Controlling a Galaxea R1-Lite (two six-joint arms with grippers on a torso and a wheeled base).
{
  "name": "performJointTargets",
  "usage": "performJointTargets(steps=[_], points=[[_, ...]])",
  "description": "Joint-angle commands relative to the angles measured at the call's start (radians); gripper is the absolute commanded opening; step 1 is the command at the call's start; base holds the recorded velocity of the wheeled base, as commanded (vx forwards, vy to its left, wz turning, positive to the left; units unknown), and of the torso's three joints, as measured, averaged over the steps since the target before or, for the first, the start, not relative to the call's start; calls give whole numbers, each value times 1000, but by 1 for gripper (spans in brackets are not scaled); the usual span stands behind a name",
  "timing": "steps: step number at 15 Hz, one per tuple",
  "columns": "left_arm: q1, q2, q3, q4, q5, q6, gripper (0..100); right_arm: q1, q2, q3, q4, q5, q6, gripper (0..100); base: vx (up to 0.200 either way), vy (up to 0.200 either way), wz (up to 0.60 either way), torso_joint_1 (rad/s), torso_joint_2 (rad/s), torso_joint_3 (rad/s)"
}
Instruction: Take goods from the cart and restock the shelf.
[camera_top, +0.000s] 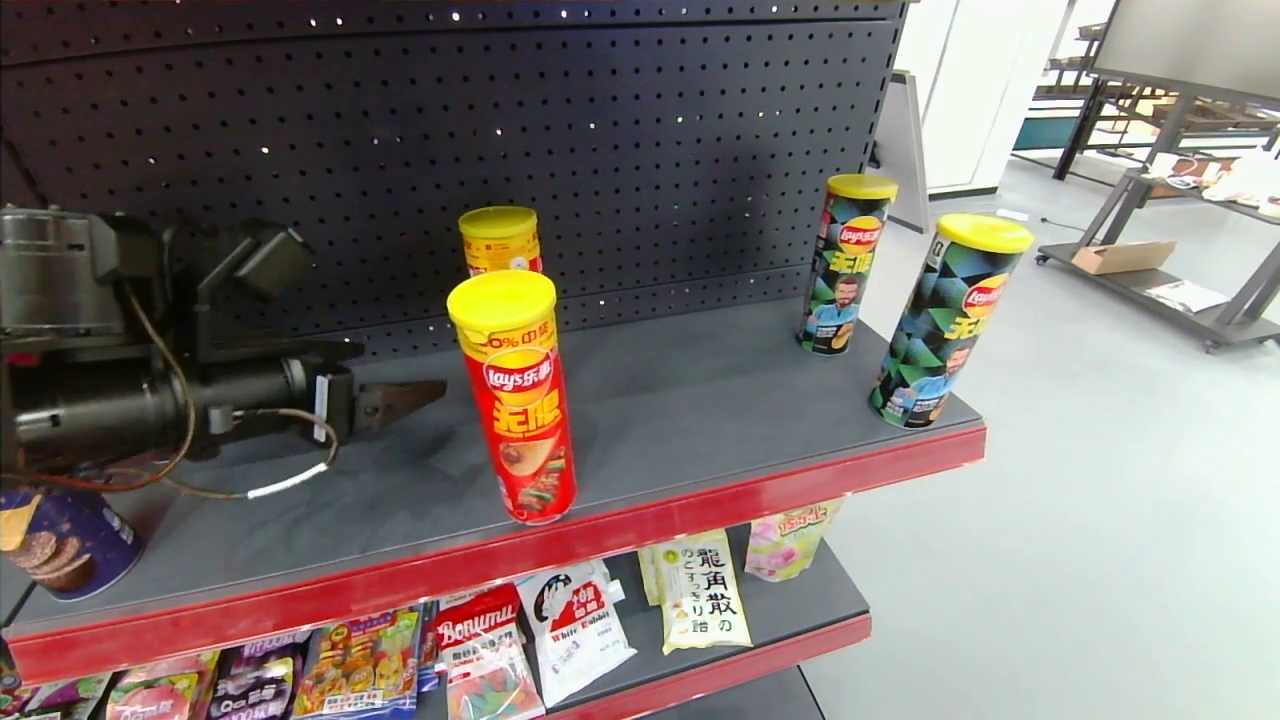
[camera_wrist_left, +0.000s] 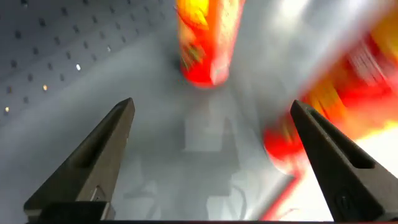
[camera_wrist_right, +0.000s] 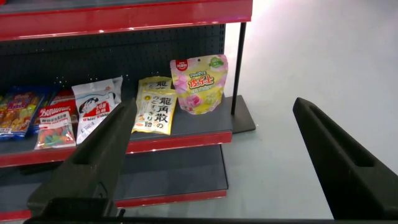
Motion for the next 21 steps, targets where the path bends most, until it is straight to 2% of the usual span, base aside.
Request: performJointTargets(steps=[1,2,3,4,5,7,8,12,15,21], points=[[153,-397,269,13,-129,77,100,1,1,0,0,0,0,100,0,0,0,0,0,0],[199,-495,315,29,-129,68,100,1,1,0,0,1,0,100,0,0,0,0,0,0],[228,-565,334,34,-121,16,100,1,1,-1,0,1,0,100,0,0,0,0,0,0],[241,-624,340,36,-98,-68,100,1,1,0,0,0,0,100,0,0,0,0,0,0],[241,-682,360,45,-43,-108,100,1,1,0,0,0,0,100,0,0,0,0,0,0],[242,-769,410,54,57,-111,100,1,1,0,0,1,0,100,0,0,0,0,0,0],[242,-806,427,57,73,-111,100,1,1,0,0,0,0,100,0,0,0,0,0,0],[213,-891,470,77,-6,-104,100,1,0,0,0,1,0,100,0,0,0,0,0,0],[216,-883,444,91,55,-50,100,1,1,0,0,0,-2,100,0,0,0,0,0,0],[216,-901,456,91,73,-42,100,1,1,0,0,1,-3,100,0,0,0,0,0,0]])
